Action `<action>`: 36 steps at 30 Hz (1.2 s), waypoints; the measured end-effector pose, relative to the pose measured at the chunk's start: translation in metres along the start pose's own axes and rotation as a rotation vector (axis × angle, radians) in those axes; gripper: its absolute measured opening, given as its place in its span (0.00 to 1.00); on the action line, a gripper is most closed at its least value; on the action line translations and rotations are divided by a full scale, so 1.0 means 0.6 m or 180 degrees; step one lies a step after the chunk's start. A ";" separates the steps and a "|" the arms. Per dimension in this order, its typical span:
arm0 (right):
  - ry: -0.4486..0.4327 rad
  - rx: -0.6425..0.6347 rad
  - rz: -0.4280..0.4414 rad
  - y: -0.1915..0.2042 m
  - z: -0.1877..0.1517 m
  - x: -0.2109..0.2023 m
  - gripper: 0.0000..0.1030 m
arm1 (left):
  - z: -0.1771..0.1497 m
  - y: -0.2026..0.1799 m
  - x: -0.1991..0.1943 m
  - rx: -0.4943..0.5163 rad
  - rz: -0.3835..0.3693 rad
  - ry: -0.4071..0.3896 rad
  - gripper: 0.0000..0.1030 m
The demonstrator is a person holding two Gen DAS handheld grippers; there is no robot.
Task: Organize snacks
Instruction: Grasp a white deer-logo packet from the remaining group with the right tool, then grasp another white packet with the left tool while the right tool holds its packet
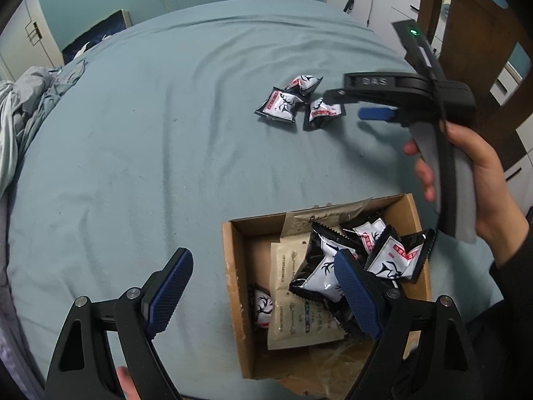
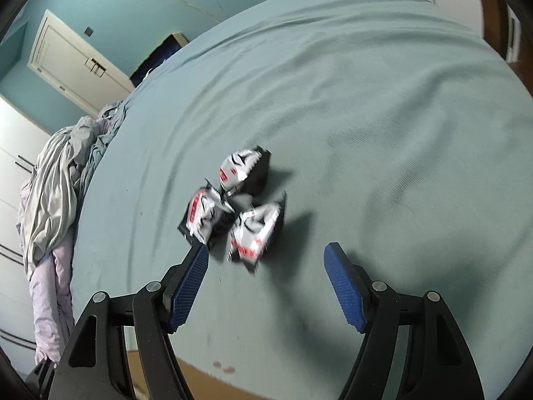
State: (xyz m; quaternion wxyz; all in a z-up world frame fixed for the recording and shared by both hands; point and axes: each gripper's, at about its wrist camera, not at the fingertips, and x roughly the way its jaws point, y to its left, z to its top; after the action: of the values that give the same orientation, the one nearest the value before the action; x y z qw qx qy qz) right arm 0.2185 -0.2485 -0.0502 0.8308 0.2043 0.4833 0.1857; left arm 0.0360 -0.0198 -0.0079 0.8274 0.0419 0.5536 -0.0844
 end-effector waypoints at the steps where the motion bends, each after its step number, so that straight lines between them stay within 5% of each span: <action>1: 0.0008 -0.0050 -0.0021 0.002 0.004 0.008 0.69 | 0.002 0.001 0.002 -0.0004 -0.0006 0.0010 0.85; 8: 0.0131 -0.0487 -0.0214 0.033 0.015 0.056 0.69 | 0.007 0.005 0.007 -0.0023 -0.0029 0.0042 0.85; 10: 0.0144 -0.0580 -0.0264 0.043 0.012 0.066 0.56 | 0.008 0.006 0.006 -0.0037 -0.0037 0.0041 0.85; 11: 0.0158 -0.0629 -0.0300 0.047 0.012 0.070 0.39 | 0.010 0.007 0.005 -0.0042 -0.0038 0.0034 0.85; 13: 0.0052 -0.0680 -0.0410 0.055 0.008 0.064 0.39 | 0.010 0.008 0.004 -0.0042 -0.0030 0.0013 0.85; 18: -0.0274 -0.0790 -0.0405 0.089 -0.003 0.006 0.36 | 0.008 0.009 0.008 0.0017 0.0120 -0.0026 0.85; 24: -0.0381 -0.0466 -0.0269 0.087 -0.042 -0.095 0.36 | 0.019 0.008 0.007 0.0046 0.0154 -0.0115 0.85; 27: -0.0368 -0.0236 0.0025 0.087 -0.074 -0.162 0.36 | 0.050 -0.010 0.019 0.0227 0.0197 -0.0111 0.85; 36: -0.0547 -0.0135 0.0037 0.058 -0.232 -0.267 0.36 | 0.200 -0.032 0.129 0.0259 0.0250 0.0099 0.90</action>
State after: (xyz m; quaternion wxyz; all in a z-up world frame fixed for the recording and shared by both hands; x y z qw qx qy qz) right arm 0.0181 -0.2779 0.0222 0.8722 0.2046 0.4051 0.1825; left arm 0.1704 -0.0656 -0.0329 0.8191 0.0986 0.5604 -0.0736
